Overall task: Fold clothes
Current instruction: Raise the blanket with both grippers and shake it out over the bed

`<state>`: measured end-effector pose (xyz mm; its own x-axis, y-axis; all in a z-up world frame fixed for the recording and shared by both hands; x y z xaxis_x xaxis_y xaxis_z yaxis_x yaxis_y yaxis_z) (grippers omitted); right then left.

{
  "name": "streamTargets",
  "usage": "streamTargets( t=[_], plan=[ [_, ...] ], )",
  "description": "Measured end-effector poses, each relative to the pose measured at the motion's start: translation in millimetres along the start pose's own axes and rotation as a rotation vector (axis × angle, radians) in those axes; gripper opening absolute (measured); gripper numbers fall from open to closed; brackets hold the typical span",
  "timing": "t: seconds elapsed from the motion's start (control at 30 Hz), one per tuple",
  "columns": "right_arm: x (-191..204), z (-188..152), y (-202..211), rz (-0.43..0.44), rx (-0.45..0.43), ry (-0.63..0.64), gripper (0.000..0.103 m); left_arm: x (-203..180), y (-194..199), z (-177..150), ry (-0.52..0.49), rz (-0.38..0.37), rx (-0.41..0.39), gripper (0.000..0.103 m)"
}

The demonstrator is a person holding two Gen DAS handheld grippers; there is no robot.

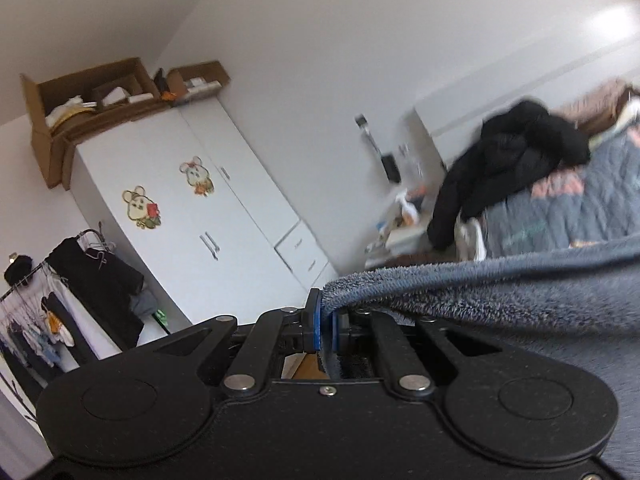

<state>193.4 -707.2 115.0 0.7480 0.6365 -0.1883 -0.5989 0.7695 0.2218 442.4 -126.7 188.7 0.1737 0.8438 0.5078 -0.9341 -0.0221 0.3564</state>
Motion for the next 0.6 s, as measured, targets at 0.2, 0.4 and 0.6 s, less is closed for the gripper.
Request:
streamTargets(
  t=[0.2,0.4,0.6],
  plan=[
    [91,-62,-42,0.038,0.087,0.073,0.005,-50,-49,-39,-0.006,-0.017,0.071,0.005],
    [126,-115,-62,0.102,0.237,0.134,0.019,-90,-71,-79,0.007,-0.154,0.191,0.014],
    [105,-150,-42,0.17,0.301,0.124,0.072,-94,-30,-108,-0.025,-0.207,0.196,0.054]
  ],
)
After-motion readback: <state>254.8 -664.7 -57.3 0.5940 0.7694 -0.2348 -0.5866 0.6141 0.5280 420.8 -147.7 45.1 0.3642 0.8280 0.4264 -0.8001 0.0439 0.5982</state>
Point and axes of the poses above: each gripper's, at about its wrist camera, not at the fingertips, and y roughly against the way its jaws point, x to its left, z to its top, the point moved 1 cm from there along -y, roughly the way its jaws point, and after that the axes turned 14 degrees about -z, right-handed, at the moved point
